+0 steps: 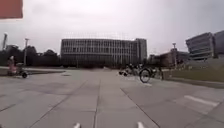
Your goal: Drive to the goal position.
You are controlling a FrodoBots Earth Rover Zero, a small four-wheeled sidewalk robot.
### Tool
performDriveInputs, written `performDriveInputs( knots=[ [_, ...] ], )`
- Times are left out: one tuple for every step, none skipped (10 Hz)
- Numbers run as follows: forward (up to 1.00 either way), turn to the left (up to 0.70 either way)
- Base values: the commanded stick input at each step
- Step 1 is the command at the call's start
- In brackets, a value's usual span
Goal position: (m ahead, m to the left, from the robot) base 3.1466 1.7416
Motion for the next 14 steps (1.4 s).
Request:
performDriveInputs(
  knots=[
    [0.45,0.24],
    [0.45,0.27],
    [0.45,0.27],
    [0.45,0.27],
    [0.45,0.27],
    [0.45,0.27],
    [0.45,0.27],
    [0.45,0.27],
    [0.45,0.27],
    [0.45,0.27],
    [0.45,0.04],
    [0.45,0.0],
    [0.45,0.0],
    [0.45,0.0]
  ],
)
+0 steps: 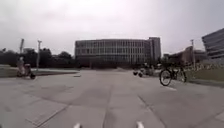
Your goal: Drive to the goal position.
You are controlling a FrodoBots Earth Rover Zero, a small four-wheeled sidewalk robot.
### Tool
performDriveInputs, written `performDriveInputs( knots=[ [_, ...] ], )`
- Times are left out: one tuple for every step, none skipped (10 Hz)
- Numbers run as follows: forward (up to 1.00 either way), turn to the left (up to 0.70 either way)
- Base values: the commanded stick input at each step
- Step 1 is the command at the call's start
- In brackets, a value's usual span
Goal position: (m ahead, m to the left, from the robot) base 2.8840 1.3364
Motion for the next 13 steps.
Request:
performDriveInputs(
  knots=[
    [0.45,0.0],
    [0.45,0.0],
    [0.45,0.0],
    [0.45,0.0],
    [0.45,0.0],
    [0.45,0.0],
    [0.45,0.0],
    [0.45,0.0],
    [0.45,0.0],
    [0.45,0.0],
    [0.45,0.0],
    [0.45,0.0],
    [0.45,0.0]
  ],
)
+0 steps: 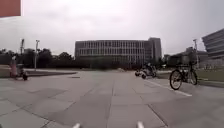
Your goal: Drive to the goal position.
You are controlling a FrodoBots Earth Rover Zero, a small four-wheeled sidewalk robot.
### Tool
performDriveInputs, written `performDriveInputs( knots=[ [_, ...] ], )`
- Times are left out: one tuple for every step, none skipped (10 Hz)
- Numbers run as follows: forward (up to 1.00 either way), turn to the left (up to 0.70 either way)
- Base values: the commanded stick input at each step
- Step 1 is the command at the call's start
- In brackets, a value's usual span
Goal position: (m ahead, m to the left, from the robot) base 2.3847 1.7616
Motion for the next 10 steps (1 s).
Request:
performDriveInputs(
  knots=[
    [0.45,0.0],
    [0.45,0.0],
    [0.45,0.0],
    [0.45,0.0],
    [0.45,0.0],
    [0.45,0.0],
    [0.45,0.0],
    [0.45,0.0],
    [0.45,0.0],
    [0.45,0.0]
  ],
)
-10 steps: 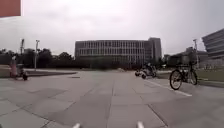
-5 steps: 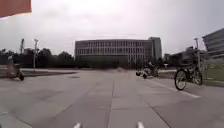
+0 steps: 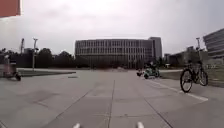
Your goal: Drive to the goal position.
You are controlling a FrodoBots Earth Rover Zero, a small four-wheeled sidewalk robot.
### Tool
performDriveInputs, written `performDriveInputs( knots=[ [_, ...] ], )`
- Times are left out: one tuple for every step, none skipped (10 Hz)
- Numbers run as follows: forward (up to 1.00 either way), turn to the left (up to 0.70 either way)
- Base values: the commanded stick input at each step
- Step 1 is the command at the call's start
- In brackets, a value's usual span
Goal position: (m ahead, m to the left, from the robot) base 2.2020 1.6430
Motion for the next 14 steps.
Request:
performDriveInputs(
  knots=[
    [0.45,0.0],
    [0.45,0.0],
    [0.45,0.0],
    [0.45,0.0],
    [0.45,0.0],
    [0.45,0.0],
    [0.45,0.0],
    [0.45,0.0],
    [0.45,0.0],
    [0.45,0.0],
    [0.45,0.0],
    [0.45,0.0],
    [0.45,0.0],
    [0.45,0.0]
  ],
)
